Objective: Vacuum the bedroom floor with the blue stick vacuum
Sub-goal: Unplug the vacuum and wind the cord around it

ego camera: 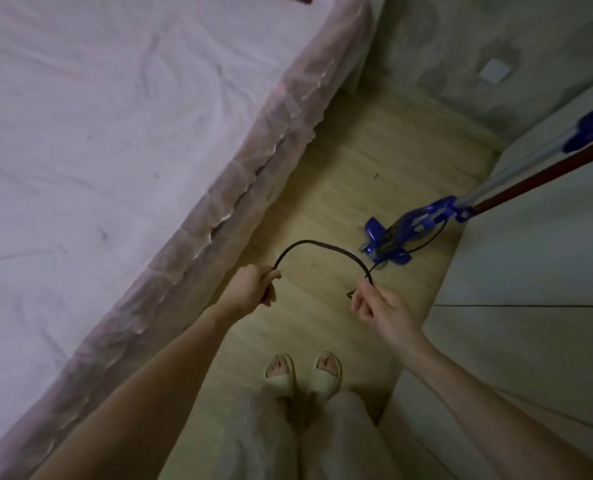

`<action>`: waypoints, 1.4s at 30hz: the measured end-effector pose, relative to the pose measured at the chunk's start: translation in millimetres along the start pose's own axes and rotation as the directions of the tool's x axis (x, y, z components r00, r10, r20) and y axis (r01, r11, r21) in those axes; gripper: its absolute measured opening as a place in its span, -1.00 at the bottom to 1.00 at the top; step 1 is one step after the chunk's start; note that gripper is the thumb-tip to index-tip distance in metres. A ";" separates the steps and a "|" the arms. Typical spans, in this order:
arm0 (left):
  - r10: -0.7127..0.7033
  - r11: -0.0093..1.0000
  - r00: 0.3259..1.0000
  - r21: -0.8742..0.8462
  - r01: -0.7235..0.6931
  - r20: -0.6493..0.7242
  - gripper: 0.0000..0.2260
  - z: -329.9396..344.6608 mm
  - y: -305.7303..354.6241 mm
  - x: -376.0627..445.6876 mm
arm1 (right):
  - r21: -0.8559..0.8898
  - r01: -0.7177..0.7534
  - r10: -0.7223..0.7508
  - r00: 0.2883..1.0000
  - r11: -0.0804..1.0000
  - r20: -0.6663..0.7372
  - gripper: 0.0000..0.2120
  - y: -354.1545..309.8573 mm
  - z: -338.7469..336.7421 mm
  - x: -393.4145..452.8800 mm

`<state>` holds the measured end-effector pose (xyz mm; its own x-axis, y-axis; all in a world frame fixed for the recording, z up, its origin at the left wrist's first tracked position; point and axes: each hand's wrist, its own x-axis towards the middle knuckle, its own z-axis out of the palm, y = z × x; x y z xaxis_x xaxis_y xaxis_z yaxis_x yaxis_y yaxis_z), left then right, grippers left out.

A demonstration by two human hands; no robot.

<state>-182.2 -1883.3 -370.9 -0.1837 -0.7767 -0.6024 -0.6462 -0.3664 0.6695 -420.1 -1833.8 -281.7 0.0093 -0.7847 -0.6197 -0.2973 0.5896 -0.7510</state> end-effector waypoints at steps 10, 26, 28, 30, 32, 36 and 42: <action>0.347 0.936 0.938 0.078 -0.344 -0.022 -0.71 -27.2 151.1 -124.4 | 0.009 0.027 -0.026 0.995 1.000 -0.096 -0.69 -88.2 -10.6 -65.3; 0.076 0.958 0.993 0.271 -0.097 0.088 -0.71 -23.2 106.0 -167.3 | 0.225 0.114 -0.010 0.908 0.968 -0.418 -0.86 -166.7 -65.2 -83.9; 0.137 0.916 0.975 0.397 -0.057 -0.176 -0.73 -31.0 101.6 -166.6 | 0.148 -0.022 0.080 0.914 0.989 -0.398 -0.84 -155.9 -72.9 -77.6; 0.101 0.847 0.953 0.527 0.068 -0.285 -0.77 -45.4 118.4 -166.7 | 0.010 -0.207 0.201 0.938 0.978 -0.281 -0.77 -144.9 -75.5 -73.9; 0.065 0.726 0.963 0.675 0.133 -0.260 -0.75 -61.3 143.6 -168.7 | -0.053 -0.273 0.265 0.956 0.961 -0.123 -0.72 -141.4 -76.0 -72.7; 0.211 0.494 0.976 0.855 -0.158 0.059 -0.72 -78.8 185.5 -169.8 | 0.091 -0.174 0.169 0.983 0.980 0.067 -0.74 -164.7 -69.4 -79.9; 0.441 0.517 0.820 0.644 -0.564 0.365 -0.82 -89.6 249.4 -169.4 | 0.165 -0.061 0.041 0.992 0.984 0.121 -0.67 -190.1 -55.7 -88.8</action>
<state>-245.9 -1889.0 -62.9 -0.7059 -0.6114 -0.3576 -0.7071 0.5787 0.4064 -417.6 -1886.9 -71.3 0.1126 -0.7309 -0.6732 -0.1359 0.6598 -0.7390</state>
